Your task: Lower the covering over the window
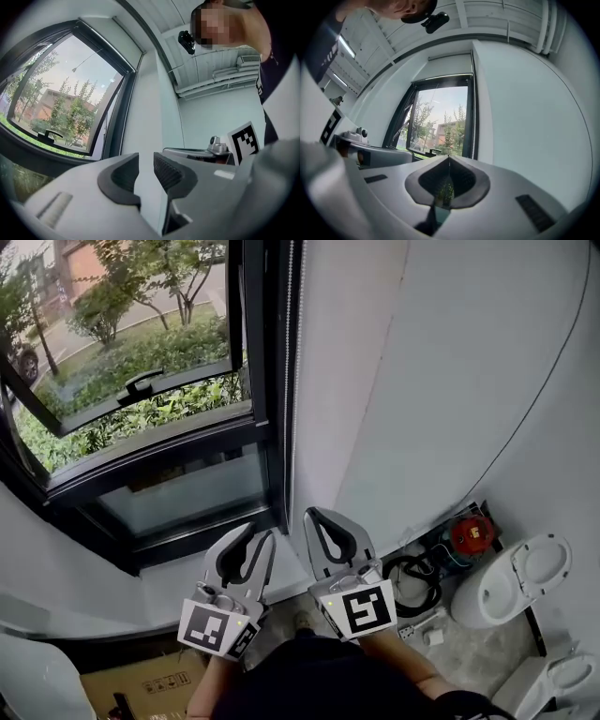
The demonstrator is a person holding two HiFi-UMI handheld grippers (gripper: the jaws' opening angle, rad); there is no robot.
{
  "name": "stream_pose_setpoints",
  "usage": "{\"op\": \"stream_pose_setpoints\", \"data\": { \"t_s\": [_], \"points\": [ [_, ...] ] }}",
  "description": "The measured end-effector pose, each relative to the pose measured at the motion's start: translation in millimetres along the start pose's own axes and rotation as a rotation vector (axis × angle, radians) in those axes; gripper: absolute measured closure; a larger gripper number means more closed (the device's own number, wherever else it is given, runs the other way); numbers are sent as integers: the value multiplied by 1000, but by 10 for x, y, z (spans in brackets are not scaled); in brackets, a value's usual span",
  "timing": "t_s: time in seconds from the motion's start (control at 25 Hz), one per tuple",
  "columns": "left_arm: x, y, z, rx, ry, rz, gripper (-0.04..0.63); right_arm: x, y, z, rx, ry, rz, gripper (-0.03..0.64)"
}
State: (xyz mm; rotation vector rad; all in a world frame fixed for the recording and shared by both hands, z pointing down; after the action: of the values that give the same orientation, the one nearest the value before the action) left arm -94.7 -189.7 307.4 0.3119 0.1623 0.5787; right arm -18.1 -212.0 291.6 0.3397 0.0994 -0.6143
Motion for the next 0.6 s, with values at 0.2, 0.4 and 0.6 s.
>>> {"op": "stream_pose_setpoints", "data": {
  "t_s": [0.2, 0.4, 0.6],
  "points": [
    [-255, -340, 77, -8, -4, -10, 511, 147, -329, 129, 4, -89, -19, 604],
    [-428, -592, 127, 7, -20, -14, 511, 216, -513, 227, 15, -94, -21, 604],
    [-541, -810, 176, 4, -18, 19, 511, 215, -651, 324, 0, -89, -5, 604]
  ]
}}
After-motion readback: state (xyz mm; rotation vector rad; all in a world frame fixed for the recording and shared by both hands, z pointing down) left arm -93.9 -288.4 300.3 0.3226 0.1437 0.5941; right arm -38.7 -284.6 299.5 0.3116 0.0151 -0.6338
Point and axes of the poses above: the fingertips, and each gripper's own axes: y backward along the fingers, x to its right, z out of its underside, the point moved 1 cm from there along y, backward along the fingers, and after that the axes turned 8 degrees about x, right-handed, at the moved point
